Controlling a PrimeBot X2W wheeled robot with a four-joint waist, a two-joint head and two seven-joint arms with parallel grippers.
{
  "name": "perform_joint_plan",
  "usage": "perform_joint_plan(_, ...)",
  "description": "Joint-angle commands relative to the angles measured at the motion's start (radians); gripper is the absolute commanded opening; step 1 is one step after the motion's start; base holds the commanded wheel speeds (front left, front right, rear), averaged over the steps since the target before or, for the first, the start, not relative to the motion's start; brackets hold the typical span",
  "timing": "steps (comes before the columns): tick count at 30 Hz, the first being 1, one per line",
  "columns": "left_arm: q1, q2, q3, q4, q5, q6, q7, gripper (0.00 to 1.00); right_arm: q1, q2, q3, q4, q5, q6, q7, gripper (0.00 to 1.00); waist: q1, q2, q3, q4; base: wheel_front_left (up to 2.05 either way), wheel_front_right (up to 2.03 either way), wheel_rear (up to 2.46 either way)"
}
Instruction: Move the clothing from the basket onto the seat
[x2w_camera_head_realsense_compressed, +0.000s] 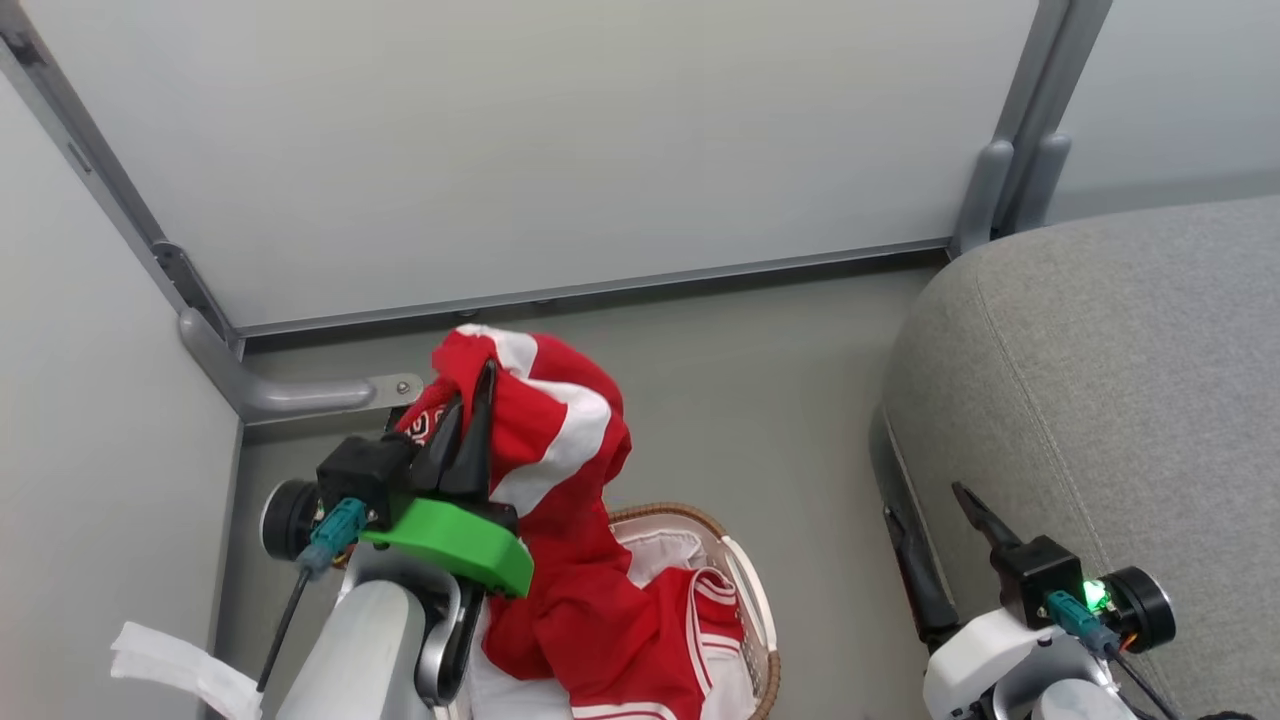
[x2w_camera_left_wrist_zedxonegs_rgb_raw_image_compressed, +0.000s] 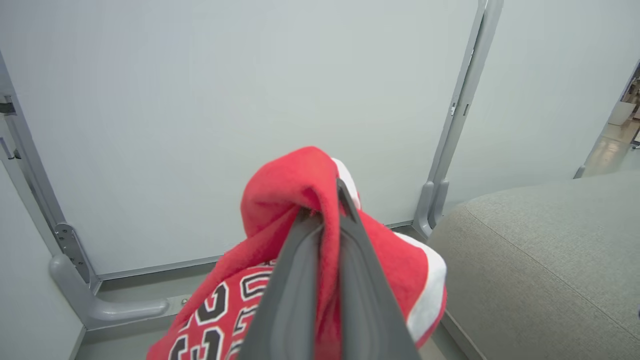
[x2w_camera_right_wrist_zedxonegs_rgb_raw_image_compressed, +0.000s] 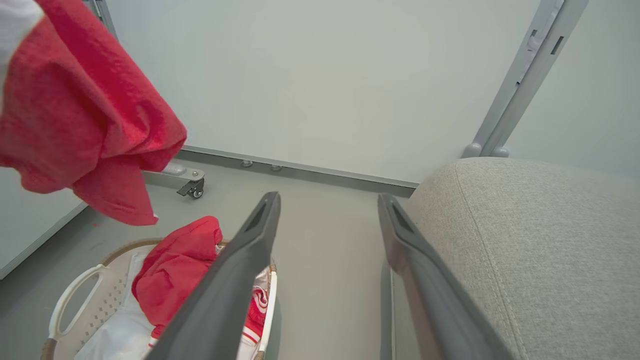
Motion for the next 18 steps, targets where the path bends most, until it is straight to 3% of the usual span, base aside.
perform_joint_plan(1,-0.020,0.000,-0.007,-0.020,-0.003,-0.005,0.000,0.00,0.019,-0.004,0.013,0.006,0.002,-0.001,-0.002,1.00,0.0001,0.0000,-0.024,0.022,0.00,0.00,0.00)
perform_joint_plan(6,-0.047,0.000,-0.041,-0.066,-0.025,-0.005,0.000,0.00,0.030,-0.003,0.095,0.023,-0.012,-0.001,-0.002,1.00,0.0001,0.0000,-0.033,0.033,0.00,0.00,0.00)
perform_joint_plan(10,-0.051,0.000,-0.072,-0.081,-0.039,-0.005,0.000,0.00,-0.005,-0.004,0.223,0.042,-0.023,-0.001,-0.002,1.00,0.0001,0.0000,-0.033,0.042,0.00,0.00,0.00)
perform_joint_plan(18,-0.056,0.001,-0.163,-0.088,-0.067,0.006,0.000,0.00,-0.151,-0.005,0.456,0.043,0.061,-0.001,-0.002,1.00,0.0001,0.0000,-0.022,0.083,0.00,0.00,0.00)
